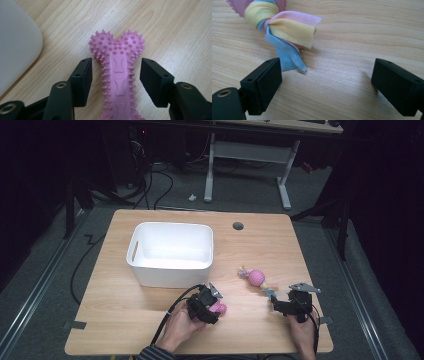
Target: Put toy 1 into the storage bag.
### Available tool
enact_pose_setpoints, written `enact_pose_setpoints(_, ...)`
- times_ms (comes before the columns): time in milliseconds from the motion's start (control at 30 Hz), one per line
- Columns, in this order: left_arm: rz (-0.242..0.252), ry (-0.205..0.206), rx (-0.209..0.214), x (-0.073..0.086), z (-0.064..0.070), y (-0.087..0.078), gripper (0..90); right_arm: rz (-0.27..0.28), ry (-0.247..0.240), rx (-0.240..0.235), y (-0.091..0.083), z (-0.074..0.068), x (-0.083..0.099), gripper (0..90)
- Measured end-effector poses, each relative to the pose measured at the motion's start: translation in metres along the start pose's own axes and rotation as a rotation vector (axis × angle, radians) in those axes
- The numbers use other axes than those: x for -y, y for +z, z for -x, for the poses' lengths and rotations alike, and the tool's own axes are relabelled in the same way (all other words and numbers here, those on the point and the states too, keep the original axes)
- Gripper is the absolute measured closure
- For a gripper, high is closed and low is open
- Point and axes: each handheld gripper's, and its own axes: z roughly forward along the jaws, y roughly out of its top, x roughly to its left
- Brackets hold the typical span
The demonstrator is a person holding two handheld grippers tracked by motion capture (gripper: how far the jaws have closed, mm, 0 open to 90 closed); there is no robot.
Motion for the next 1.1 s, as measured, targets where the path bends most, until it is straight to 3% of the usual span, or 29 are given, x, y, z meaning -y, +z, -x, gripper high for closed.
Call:
enact_pose_setpoints(167, -0.032, 0.006, -0.008, 0.003, 0.002, 0.008, 49.4, -0.001, 0.002, -0.001, 0.0, 0.0, 0.0, 9.9)
enact_pose_setpoints(633, -0.042, 0.021, -0.02, 0.004, 0.005, 0.011, 58.1, 0.001, 0.004, -0.003, 0.0, 0.0, 0.0, 10.1)
enact_pose_setpoints(800, -0.03, 0.035, -0.015, 0.003, 0.008, 0.01, 58.7, 0.001, 0.004, -0.003, 0.0, 0.0, 0.0, 10.1)
enact_pose_setpoints(1100, 0.006, 0.021, 0.019, 0.002, 0.006, -0.002, 58.9, 0.001, 0.004, -0.003, 0.0, -0.001, 0.0, 10.5)
